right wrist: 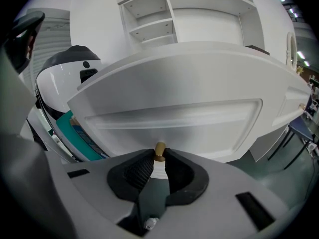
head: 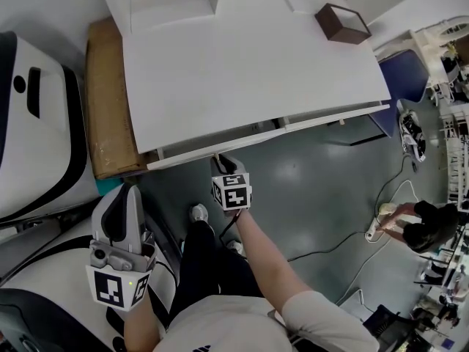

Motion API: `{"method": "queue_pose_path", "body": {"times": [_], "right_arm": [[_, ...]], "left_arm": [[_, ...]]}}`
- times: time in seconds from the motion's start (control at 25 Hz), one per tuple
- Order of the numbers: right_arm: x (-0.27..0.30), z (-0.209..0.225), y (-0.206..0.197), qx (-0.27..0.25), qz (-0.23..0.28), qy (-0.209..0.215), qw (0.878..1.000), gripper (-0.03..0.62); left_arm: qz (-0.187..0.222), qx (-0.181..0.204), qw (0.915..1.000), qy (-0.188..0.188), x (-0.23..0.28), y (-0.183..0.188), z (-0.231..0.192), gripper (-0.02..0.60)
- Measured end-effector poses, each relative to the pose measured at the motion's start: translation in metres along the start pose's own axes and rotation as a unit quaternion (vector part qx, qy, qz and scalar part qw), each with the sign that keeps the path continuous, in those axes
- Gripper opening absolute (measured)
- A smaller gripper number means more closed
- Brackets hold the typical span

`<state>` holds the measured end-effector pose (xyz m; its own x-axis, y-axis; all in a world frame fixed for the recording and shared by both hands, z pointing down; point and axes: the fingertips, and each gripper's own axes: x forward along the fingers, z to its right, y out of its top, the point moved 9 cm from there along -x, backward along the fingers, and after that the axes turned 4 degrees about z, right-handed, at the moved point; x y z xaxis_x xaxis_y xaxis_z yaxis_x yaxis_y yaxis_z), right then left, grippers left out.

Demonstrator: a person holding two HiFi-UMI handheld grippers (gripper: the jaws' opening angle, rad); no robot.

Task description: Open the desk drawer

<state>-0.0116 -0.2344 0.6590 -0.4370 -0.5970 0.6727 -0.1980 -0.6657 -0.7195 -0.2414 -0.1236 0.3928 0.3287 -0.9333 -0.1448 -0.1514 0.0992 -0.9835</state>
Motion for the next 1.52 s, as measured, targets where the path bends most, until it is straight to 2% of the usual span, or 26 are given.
{"method": "queue_pose_path", "body": {"times": [1.52], "right_arm": [[-0.091, -0.014, -0.084, -0.003, -0.023, 0.019, 1.0, 0.074]], "left_arm": [[0.017, 0.012, 0.9998, -0.002, -0.035, 0.021, 0.077, 0.005]]}}
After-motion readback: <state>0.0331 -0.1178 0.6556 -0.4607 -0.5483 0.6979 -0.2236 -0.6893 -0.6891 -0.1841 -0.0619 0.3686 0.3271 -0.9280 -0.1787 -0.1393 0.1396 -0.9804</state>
